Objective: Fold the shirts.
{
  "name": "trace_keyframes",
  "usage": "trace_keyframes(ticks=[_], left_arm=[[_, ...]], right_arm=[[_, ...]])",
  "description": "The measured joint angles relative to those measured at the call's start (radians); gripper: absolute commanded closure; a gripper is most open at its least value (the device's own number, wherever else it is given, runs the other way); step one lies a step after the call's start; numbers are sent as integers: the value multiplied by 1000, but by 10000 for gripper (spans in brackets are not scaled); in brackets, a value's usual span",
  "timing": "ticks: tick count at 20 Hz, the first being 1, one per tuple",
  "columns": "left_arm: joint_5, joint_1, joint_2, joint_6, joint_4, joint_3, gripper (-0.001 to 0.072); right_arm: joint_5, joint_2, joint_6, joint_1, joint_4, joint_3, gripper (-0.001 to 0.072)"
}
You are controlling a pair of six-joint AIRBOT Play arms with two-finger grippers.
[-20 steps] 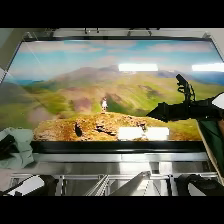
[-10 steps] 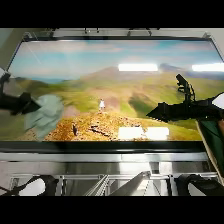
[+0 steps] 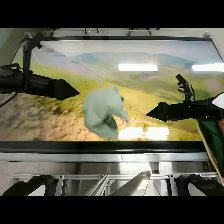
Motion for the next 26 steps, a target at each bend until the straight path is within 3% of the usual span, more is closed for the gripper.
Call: trace_keyframes(ticks=[1,2,3,4,11,12,14,19,20,21,22,26], left_arm=[[7,-16,1,0,37,-2,439],[14,-25,2,-3,68,-4,439],[18,-29,2,-16,97,-8,439],[19,-29,-2,-28,121,-19,440],[74,-19,-103,-61,171,-256,440],[97,-33,-132,-61,164,-289,440],[138,-73,-193,-61,154,-333,440],[222,-199,-355,-61,147,-339,441],[231,-221,-384,-62,146,-325,443],[230,-243,-414,-62,144,-307,475],[226,-259,-434,-64,141,-289,678],[203,-298,-464,-49,146,-200,685]], right_arm=[[5,0,0,0,8,0,669],[6,0,0,0,12,0,470],[4,-4,0,0,16,0,209],[2,-10,-2,0,16,0,176],[-72,-196,-84,68,22,-1,177],[-99,-237,-103,93,32,-1,184],[-156,-325,-165,145,90,-1,295],[-236,-532,-397,224,386,0,302],[-242,-559,-432,228,433,0,455],[-246,-579,-461,232,472,0,652],[-246,-594,-481,234,501,0,691],[-195,-620,-550,237,563,11,692]])
